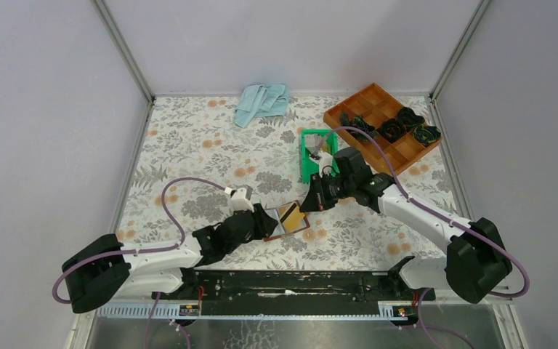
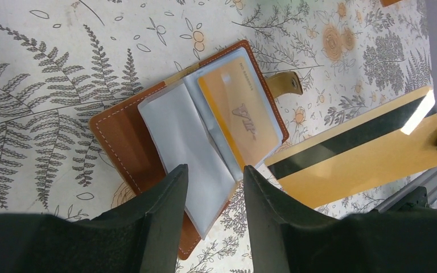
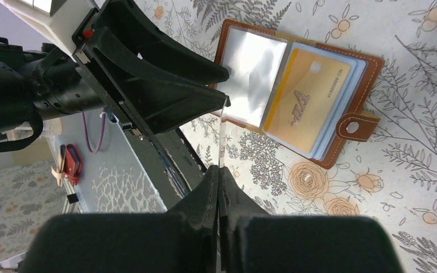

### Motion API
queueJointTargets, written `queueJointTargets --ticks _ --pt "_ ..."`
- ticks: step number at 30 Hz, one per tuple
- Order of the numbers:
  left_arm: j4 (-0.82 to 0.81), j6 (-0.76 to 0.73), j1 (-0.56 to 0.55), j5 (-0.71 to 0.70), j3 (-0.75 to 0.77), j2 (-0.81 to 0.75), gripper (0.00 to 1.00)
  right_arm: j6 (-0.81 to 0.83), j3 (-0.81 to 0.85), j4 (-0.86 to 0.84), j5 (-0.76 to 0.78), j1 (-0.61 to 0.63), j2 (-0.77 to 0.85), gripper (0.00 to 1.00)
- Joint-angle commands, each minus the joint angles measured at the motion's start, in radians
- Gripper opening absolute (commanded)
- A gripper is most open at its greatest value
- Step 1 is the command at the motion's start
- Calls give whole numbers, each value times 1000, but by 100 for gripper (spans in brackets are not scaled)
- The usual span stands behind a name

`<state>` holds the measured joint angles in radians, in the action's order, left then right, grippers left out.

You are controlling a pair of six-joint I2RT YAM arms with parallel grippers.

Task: Put the credit cards into the card holder
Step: Pick up the credit card from the storage box.

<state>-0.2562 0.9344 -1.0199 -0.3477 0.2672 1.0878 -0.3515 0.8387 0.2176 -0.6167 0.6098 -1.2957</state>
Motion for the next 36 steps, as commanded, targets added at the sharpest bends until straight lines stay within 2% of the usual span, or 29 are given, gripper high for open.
queueJointTargets --ticks 1,8,22,36 --pt "-106 -32 9 19 -10 13 49 -32 -29 -100 -71 7 -18 0" --pt "-114 -42 24 26 -8 26 49 -12 -25 -97 -79 7 -57 0" --pt "-164 -45 68 59 -56 4 48 9 -51 -64 -103 7 -30 0" --pt "-204 -47 97 73 -84 -20 48 -1 -26 -134 -149 7 -147 0"
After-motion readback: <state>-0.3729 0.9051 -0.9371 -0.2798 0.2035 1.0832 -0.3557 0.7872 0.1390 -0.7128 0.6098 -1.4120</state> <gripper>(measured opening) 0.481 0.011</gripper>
